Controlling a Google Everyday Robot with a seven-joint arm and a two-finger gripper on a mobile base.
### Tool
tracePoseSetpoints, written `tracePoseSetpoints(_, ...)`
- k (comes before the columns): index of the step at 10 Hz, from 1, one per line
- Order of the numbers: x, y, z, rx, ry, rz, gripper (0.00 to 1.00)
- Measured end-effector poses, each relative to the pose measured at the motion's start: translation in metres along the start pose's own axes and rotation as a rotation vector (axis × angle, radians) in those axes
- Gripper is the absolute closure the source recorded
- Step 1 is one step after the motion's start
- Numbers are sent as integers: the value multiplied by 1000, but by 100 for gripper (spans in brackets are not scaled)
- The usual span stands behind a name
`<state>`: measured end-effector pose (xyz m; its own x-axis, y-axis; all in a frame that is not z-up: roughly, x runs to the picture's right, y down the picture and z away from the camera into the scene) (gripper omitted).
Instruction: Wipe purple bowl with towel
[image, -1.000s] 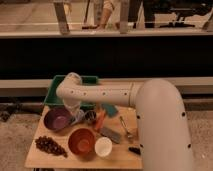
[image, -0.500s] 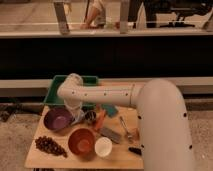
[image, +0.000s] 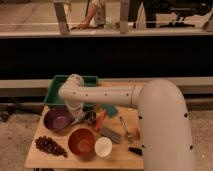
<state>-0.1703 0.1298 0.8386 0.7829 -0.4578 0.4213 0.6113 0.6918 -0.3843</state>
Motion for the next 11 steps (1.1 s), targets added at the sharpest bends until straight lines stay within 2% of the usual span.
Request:
tracePoseSetpoints(1, 0, 0, 0, 0, 0, 0, 69)
tracePoseSetpoints(2, 0, 1, 1, -1, 0, 1, 64)
tracePoseSetpoints(3, 0, 1, 1, -1, -1, 2, 57)
tracePoseSetpoints(5, 2, 3, 3, 0, -3, 7, 37)
tracePoseSetpoints(6, 2, 3, 4, 0, -4, 7, 33)
tracePoseSetpoints(8, 2, 2, 6, -2, -8, 5, 39)
tracePoseSetpoints(11, 2, 2, 8, -6, -14, 4, 42)
